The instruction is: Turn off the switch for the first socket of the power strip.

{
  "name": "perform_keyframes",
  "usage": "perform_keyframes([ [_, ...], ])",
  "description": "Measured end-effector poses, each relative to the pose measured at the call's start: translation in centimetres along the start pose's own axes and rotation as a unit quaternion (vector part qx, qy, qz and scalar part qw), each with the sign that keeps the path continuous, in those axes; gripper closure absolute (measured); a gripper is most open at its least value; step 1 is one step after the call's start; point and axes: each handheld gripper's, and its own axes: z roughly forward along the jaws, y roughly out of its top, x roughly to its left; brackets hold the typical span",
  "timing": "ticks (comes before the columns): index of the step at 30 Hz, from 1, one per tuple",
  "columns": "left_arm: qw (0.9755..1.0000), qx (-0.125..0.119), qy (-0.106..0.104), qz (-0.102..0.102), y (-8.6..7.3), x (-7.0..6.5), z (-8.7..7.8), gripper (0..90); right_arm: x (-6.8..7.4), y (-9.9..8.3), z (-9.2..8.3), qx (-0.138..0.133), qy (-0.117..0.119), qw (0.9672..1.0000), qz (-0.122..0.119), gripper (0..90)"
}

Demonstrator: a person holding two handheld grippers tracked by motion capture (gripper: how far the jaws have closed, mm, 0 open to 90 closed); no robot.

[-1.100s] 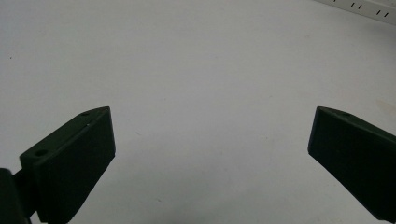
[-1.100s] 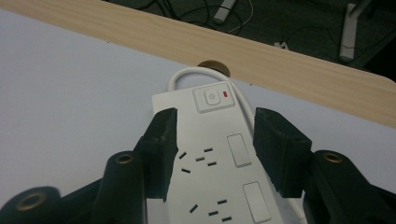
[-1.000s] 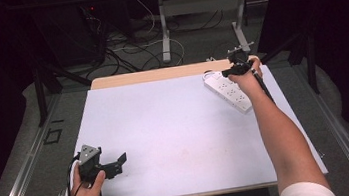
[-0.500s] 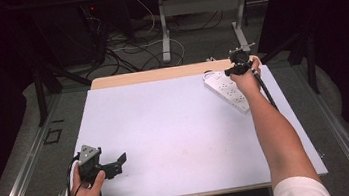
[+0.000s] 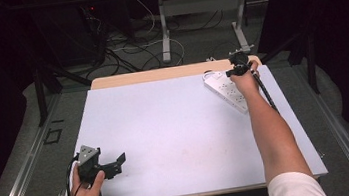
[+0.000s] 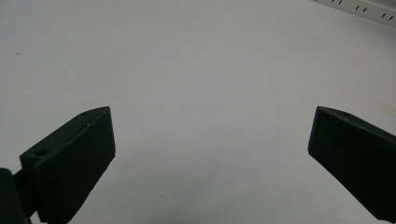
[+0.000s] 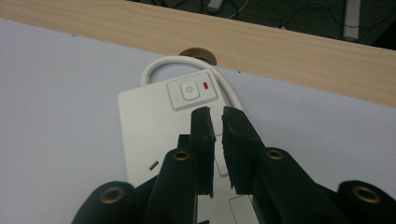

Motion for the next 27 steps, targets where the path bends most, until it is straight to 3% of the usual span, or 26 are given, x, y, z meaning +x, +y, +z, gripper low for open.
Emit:
perform_keyframes([
  [7,1.0,0.0,0.0,-0.001,0.0,0.0,0.0,0.6,-0.2,-0.2,0.5,0.011,-0.007,0.9999,-0.009,90.0],
  [21,1.0,0.001,-0.003,-0.004,0.0,-0.1,0.0,0.6,-0.5,-0.8,1.5,0.048,-0.025,0.9985,-0.011,90.0],
  [27,1.0,0.001,-0.003,-0.003,0.0,-0.1,0.0,0.6,-0.5,-0.9,1.8,0.057,-0.022,0.998,-0.015,90.0],
])
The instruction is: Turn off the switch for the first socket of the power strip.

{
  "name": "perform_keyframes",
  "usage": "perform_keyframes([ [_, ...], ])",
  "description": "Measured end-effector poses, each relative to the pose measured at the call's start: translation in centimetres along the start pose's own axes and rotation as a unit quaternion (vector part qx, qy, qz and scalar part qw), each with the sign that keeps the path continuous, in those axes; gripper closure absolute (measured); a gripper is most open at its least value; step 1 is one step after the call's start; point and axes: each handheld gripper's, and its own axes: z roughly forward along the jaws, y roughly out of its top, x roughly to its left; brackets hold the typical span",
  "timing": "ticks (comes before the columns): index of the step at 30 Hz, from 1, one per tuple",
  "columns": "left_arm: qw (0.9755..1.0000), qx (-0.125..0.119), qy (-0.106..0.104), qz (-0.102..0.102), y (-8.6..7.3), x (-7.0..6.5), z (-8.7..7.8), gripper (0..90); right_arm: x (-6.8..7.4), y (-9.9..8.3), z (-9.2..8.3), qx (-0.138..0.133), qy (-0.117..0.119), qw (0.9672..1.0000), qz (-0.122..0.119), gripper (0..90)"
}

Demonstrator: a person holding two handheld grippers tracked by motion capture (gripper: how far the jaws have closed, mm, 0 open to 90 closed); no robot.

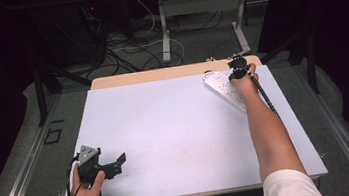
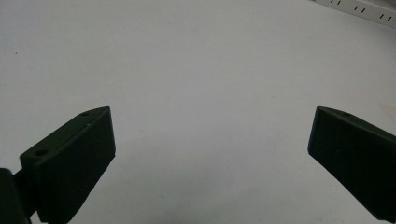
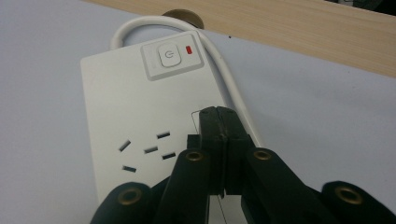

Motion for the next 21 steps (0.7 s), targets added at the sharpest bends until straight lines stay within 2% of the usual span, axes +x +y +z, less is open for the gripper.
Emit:
perform_keyframes([
  [6,1.0,0.0,0.0,0.001,-0.01,0.02,-0.01,0.7,0.13,-0.04,0.22,0.007,-0.009,0.9999,0.001,90.0],
  [21,1.0,0.0,-0.001,0.0,-0.03,-0.03,-0.05,0.7,0.09,-0.24,0.36,0.006,-0.008,0.9999,0.006,90.0],
])
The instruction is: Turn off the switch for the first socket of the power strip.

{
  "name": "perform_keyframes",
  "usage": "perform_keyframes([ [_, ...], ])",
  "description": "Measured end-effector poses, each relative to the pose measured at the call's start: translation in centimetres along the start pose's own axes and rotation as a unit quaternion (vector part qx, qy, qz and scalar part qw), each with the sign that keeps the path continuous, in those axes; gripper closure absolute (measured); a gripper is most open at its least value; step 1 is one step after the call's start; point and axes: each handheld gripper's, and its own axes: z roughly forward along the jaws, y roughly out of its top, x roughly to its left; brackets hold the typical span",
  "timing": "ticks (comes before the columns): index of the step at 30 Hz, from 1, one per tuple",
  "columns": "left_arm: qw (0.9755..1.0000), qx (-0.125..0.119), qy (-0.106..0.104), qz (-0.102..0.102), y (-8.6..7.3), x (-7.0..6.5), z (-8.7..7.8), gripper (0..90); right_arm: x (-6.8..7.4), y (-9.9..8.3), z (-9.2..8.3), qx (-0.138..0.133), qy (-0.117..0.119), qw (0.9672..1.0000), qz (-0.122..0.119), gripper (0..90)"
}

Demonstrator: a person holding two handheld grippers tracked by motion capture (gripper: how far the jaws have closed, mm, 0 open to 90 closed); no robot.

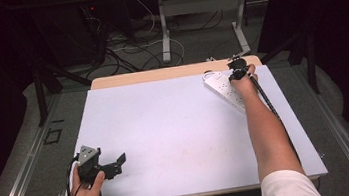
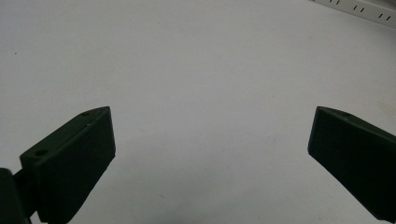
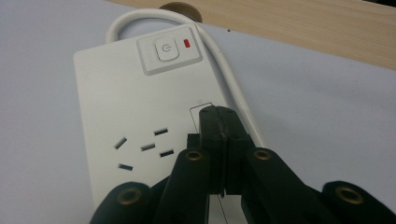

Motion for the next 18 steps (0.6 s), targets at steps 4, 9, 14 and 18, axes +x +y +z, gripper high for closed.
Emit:
perform_keyframes([
  [4,1.0,0.0,0.001,0.0,0.0,0.0,-0.01,0.7,0.14,-0.09,0.04,-0.002,-0.005,1.0,-0.003,90.0],
  [9,1.0,0.0,0.001,0.001,0.01,-0.02,-0.01,0.7,0.05,-0.17,0.1,0.005,-0.001,1.0,0.007,90.0],
  [14,1.0,0.0,0.003,0.005,0.04,0.05,-0.04,0.7,0.1,-0.12,0.05,0.009,-0.005,0.9999,0.002,90.0],
  [18,1.0,0.0,0.003,0.005,0.04,0.03,-0.02,0.7,0.02,-0.09,-0.01,0.01,-0.002,0.9999,0.006,89.4],
])
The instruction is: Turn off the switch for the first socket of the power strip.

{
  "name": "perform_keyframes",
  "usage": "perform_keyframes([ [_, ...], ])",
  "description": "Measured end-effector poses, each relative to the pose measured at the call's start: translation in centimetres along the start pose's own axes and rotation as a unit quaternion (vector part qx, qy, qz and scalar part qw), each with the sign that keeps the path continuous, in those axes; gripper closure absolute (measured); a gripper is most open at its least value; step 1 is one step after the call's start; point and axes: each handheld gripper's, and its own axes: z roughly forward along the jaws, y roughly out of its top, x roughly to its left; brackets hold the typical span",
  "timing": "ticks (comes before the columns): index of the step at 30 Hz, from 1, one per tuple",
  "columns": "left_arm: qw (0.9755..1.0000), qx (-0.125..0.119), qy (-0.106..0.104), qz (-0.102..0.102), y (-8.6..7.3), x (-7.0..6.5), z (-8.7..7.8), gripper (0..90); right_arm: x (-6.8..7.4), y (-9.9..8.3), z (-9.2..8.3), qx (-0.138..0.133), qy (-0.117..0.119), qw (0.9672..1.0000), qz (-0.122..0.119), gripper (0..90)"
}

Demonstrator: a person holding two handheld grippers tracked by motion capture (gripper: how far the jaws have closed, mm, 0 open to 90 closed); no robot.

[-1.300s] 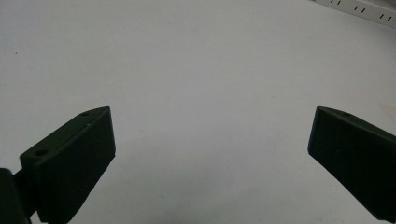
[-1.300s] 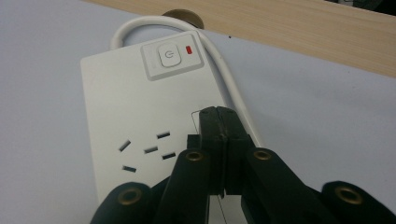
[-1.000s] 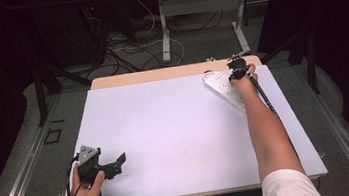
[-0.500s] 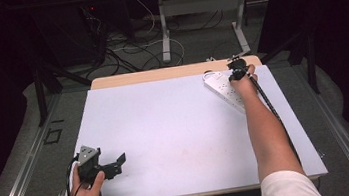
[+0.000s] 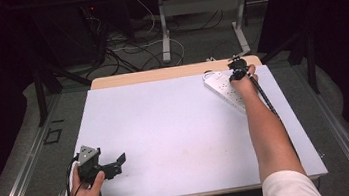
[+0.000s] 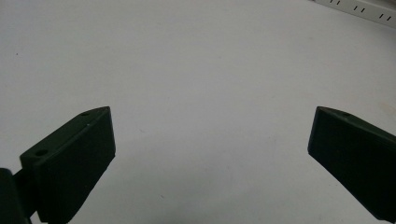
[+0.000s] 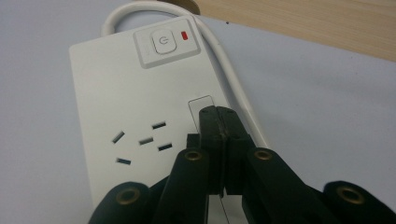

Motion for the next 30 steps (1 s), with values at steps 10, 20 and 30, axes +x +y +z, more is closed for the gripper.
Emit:
perform_keyframes([
  [10,1.0,0.0,-0.001,0.0,0.0,-0.1,0.1,0.7,0.1,0.1,-0.4,0.001,0.006,1.0,0.003,86.7],
  [20,1.0,0.0,0.0,0.003,0.0,-0.1,0.1,0.7,0.1,0.3,-1.0,0.003,0.013,0.9999,-0.004,83.1],
  [30,1.0,0.002,0.0,-0.001,0.1,-0.2,0.2,0.7,0.1,0.5,-1.9,0.008,0.024,0.9994,-0.025,79.9],
])
